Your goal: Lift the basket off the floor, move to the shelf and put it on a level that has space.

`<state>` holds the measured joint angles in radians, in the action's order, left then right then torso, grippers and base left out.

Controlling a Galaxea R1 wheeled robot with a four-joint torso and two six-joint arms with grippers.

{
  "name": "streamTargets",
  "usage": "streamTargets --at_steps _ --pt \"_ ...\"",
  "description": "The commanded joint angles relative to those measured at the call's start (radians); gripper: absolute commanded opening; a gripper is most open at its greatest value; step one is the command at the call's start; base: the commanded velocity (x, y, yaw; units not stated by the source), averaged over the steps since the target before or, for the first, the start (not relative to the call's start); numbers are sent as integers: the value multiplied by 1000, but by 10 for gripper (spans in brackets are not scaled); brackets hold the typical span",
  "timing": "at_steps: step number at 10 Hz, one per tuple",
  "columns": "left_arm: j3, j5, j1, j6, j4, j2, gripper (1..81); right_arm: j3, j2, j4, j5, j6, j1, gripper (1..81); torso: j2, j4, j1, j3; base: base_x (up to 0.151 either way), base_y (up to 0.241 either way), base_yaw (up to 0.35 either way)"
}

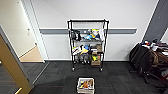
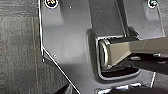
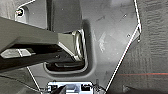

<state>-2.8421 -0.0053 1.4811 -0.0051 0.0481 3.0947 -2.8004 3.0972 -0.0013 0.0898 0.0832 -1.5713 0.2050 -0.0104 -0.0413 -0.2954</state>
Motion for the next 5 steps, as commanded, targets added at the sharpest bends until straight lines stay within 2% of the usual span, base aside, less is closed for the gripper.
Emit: streamTargets --at_steps 1,5 --pt "-2 59 -32 -1 -4 3 811 1 2 -5 -56 1 19 811 0 0 0 0 112 0 0" --pt "-2 61 -32 -3 -4 4 811 1 0 1 -55 1 19 811 0 0 0 0 117 0 0"
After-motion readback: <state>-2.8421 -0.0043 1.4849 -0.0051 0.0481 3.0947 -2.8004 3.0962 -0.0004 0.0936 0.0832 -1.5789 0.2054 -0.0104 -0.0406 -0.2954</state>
